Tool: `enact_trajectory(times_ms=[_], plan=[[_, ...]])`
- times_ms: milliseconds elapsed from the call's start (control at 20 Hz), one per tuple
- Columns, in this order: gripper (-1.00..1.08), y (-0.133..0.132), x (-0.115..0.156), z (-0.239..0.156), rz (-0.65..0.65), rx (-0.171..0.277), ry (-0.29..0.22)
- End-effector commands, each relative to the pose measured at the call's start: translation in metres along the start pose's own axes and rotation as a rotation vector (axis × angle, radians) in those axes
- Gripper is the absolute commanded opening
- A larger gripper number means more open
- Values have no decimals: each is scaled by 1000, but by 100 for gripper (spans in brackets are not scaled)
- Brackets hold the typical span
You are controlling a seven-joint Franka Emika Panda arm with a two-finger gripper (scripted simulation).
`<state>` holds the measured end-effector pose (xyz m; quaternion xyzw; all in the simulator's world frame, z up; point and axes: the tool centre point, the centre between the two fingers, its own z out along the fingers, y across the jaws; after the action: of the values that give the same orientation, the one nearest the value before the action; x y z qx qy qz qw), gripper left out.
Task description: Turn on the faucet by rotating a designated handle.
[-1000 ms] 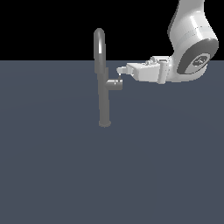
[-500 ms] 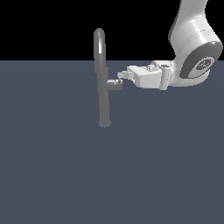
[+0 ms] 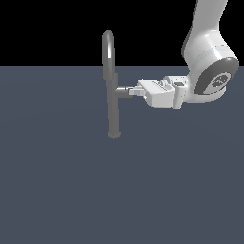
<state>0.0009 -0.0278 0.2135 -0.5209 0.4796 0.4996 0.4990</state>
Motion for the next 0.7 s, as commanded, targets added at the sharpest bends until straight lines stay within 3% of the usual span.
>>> enact_trajectory(times_ms=[0, 50, 600, 650], plan=[[-100, 10, 30, 0, 42, 4, -3], [-100, 1, 5, 0, 3, 0, -1], [-100, -4, 58, 0, 42, 4, -3], [-100, -13, 19, -1, -21, -9, -7]])
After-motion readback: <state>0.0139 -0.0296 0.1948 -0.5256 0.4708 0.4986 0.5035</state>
